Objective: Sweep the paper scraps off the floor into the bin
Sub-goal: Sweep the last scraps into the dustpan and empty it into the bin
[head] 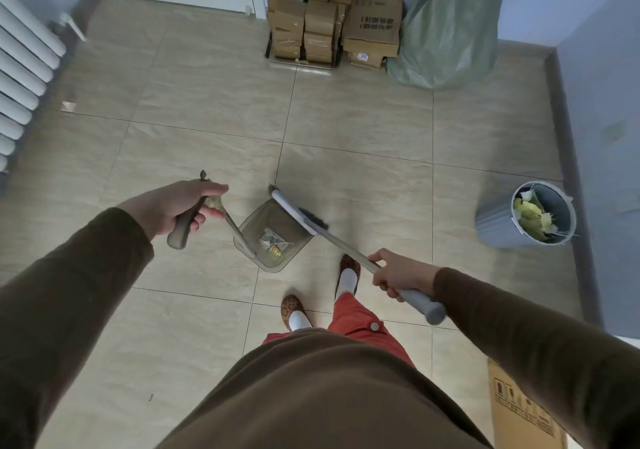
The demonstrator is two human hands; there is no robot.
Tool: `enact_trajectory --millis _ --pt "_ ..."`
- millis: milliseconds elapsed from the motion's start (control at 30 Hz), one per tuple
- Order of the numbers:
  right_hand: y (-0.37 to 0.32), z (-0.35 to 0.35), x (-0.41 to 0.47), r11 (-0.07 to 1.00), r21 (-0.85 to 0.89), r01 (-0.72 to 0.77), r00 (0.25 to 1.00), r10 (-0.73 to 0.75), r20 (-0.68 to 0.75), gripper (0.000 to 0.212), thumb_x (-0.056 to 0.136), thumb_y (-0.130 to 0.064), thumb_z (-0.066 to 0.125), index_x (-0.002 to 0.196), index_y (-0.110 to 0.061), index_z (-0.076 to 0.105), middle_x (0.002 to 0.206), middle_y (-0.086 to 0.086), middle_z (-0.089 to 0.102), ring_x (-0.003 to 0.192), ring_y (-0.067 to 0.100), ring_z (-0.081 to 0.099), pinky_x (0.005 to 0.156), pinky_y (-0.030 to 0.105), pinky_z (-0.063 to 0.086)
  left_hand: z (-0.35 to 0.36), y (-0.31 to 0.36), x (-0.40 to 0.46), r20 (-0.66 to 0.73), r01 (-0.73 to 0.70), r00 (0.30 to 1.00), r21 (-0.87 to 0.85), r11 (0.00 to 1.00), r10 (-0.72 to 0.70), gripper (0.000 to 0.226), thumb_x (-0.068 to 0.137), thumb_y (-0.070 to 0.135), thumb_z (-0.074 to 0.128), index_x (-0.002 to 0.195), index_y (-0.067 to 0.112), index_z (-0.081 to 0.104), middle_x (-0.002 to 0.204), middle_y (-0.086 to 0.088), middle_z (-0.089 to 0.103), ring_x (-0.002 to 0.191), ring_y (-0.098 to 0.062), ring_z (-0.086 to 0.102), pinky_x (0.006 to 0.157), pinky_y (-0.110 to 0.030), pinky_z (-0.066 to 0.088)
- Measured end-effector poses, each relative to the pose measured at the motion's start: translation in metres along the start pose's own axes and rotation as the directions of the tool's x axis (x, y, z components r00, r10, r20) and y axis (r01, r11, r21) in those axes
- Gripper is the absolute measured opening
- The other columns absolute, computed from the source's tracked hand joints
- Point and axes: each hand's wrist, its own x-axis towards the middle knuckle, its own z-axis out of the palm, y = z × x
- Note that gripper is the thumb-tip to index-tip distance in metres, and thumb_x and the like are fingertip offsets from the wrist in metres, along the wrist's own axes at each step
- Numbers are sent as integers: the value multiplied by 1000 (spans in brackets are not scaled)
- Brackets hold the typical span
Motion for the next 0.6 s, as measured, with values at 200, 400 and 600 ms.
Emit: enact_trajectory --millis 200,400,600 --pt "40 -3 -37 993 98 62 996 -55 -72 46 92 -10 53 125 -41 45 69 5 54 45 11 46 43 25 40 -5 -16 -14 -12 -38 999 102 994 40 38 92 37 65 119 11 56 107 -20 74 48 -15 34 47 -26 34" --pt "54 -11 -33 992 71 104 971 -86 -223 49 91 -10 54 133 -35 42 75 9 58 50 13 50 45 26 44 -2 -31 -51 0 -54 999 152 987 54 38 92 40 65 116 12 57 104 -19 75 47 -15 32 47 -27 33" --pt "67 -20 -9 998 15 65 965 -59 -256 42 93 -8 48 132 -19 36 96 14 56 60 18 53 45 26 47 31 -45 -83 9 -46 999 220 974 45 38 93 42 64 115 12 58 103 -18 75 45 -14 33 43 -27 35"
